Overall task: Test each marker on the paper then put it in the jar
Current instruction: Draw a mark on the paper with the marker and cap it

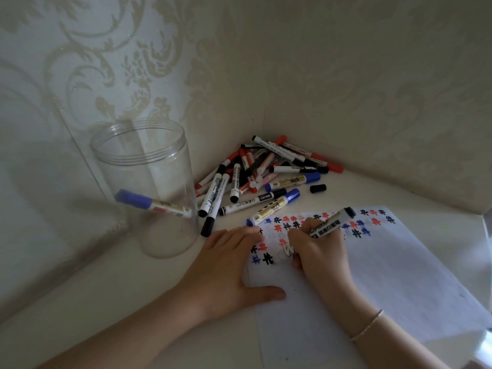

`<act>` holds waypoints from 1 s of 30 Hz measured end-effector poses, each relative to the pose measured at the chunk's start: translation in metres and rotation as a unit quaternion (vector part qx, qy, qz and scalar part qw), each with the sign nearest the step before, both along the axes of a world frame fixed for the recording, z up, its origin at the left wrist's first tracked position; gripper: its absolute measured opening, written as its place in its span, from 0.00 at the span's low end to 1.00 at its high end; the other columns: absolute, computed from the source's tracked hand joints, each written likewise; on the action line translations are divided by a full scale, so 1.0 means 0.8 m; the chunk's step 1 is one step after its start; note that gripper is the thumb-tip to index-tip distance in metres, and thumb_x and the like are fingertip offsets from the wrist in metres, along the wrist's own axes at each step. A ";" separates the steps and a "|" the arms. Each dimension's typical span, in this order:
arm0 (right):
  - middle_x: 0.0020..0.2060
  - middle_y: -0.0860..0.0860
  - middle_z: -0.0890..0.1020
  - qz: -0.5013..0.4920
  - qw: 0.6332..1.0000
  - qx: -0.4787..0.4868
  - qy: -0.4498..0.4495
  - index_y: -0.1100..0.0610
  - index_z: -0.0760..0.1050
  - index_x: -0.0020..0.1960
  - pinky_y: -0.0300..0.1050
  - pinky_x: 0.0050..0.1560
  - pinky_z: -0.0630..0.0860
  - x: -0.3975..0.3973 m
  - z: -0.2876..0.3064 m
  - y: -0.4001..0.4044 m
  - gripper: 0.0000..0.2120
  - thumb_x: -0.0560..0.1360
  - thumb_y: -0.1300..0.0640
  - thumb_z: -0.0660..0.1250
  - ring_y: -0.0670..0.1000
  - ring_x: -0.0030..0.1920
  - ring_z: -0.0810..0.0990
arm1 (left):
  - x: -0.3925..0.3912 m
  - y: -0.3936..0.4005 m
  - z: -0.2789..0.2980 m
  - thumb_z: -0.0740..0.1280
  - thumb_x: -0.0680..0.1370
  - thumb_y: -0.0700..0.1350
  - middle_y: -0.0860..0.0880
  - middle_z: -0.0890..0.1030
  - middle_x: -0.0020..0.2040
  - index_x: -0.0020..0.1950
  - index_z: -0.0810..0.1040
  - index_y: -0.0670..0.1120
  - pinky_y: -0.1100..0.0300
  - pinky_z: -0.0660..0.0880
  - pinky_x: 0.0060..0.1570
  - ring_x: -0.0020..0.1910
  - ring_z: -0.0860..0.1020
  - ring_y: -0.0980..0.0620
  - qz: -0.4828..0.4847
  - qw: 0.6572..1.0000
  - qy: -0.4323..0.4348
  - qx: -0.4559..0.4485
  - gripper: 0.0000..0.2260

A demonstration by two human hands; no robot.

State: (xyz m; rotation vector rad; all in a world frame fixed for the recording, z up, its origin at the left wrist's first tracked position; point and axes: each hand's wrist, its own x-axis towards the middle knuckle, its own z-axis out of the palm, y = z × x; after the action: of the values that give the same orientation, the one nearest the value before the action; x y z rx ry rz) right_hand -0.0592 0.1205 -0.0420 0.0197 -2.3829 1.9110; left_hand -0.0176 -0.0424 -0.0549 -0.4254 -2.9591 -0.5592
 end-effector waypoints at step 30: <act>0.50 0.55 0.76 0.093 0.859 0.472 0.173 0.55 0.66 0.64 0.43 0.39 0.66 -0.148 0.006 0.064 0.19 0.74 0.64 0.65 0.53 0.41 0.71 | -0.078 0.039 0.040 0.57 0.82 0.52 0.56 0.67 0.64 0.67 0.70 0.48 0.57 0.72 0.60 0.56 0.71 0.59 0.066 0.994 -0.021 0.082 0.16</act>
State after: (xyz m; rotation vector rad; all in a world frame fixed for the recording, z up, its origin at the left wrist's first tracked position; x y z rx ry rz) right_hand -0.1777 0.1715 -0.0371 0.6070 -2.8097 0.5042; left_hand -0.0802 -0.0108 -0.0229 -0.2021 -2.9219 -0.7971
